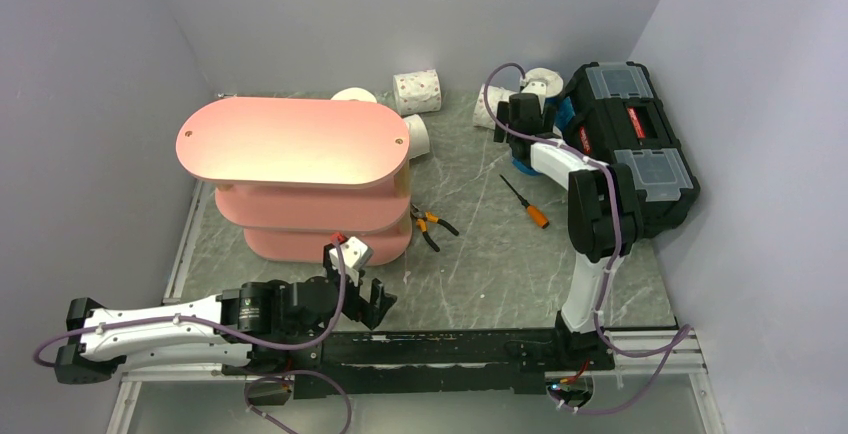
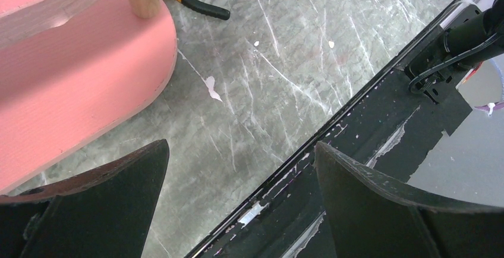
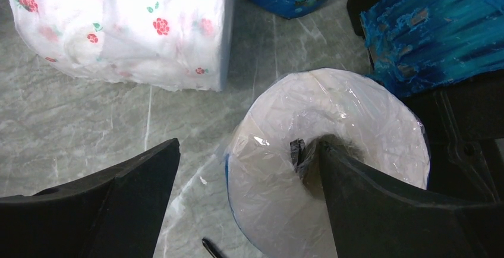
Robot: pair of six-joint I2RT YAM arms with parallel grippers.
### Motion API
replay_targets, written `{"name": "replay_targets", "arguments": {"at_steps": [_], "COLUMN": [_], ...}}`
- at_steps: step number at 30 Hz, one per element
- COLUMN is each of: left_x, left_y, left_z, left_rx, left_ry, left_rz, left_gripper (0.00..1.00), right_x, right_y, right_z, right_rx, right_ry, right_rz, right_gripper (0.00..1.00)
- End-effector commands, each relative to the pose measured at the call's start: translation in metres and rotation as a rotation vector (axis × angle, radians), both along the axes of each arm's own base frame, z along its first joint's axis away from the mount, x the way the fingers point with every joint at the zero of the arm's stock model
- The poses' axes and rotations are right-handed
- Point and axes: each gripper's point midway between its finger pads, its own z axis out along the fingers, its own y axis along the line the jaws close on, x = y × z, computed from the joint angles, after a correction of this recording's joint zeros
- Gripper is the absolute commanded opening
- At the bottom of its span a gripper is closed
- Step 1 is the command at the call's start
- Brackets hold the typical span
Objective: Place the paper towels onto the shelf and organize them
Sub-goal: Pick up the paper towel from the center of the board.
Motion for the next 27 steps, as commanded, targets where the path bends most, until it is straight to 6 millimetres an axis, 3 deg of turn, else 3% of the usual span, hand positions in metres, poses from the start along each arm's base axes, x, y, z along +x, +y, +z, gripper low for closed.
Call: {"name": "replay_targets", "arguments": {"at_steps": [1,5,9,14,20,27], "left_x": [0.001,0.001,0.001,0.001,0.001,0.001], "left_y": [-0.005,-0.007,-0.008,-0.007,-0.006,-0.003], "left_z": [0.004,0.003,0.002,0.002,0.0,0.002], "left_rx": [-0.031,-0.019,-0.016,-0.02,-0.027,-0.043], "left_ry": [-0.005,-0.006,-0.008,-0.01,-0.004,-0.002], "left_rz": [0.004,0.003,0.003,0.003,0.007,0.017], "left_gripper": [0.99,0.99,0.99,0.99,0.99,0.99], "right_x": [0.003,0.002,0.001,0.001,0.001,-0.003], "right_y": [0.0,0.001,0.0,0.0,-0.001,0.0], "right_z": [-0.008,-0.013,-0.014,-0.006,0.01,0.055], "right_rx": [0.0,0.001,-0.002,-0.004,0.001,0.019], "right_ry": [0.015,0.026,0.029,0.017,-0.01,-0.094], "right_rz": [0.01,0.021,0.014,0.016,0.015,0.005], "right_gripper": [0.86,0.73,0.5,0.37,0.31,0.3]}}
